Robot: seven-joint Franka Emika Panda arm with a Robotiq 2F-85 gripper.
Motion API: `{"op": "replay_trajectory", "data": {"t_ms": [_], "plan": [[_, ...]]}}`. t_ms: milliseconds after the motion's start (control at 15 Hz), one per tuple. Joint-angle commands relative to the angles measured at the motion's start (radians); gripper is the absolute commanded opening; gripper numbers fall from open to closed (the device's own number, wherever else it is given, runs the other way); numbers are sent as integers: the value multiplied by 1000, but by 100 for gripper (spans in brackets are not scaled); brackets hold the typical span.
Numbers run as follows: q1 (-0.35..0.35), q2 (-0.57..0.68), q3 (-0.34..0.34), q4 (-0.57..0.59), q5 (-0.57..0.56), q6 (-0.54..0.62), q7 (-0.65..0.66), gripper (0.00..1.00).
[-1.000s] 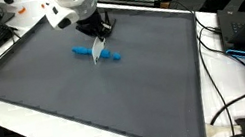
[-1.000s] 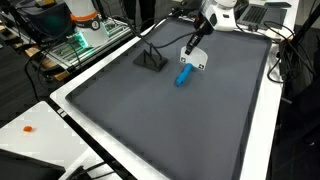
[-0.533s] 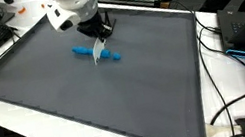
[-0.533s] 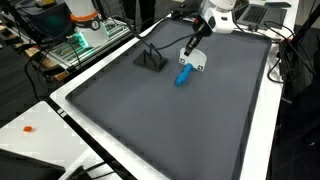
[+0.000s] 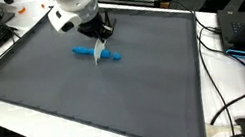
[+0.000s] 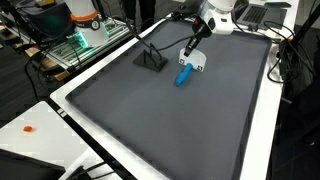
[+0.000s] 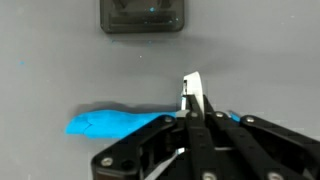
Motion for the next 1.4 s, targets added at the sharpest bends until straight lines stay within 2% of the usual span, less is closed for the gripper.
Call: {"op": "replay_trajectory", "data": {"t_ms": [0,1333], "plan": [[-15,8,20,-37,25,29,-22,1],[0,-37,36,-63,16,18,-7,1]]}}
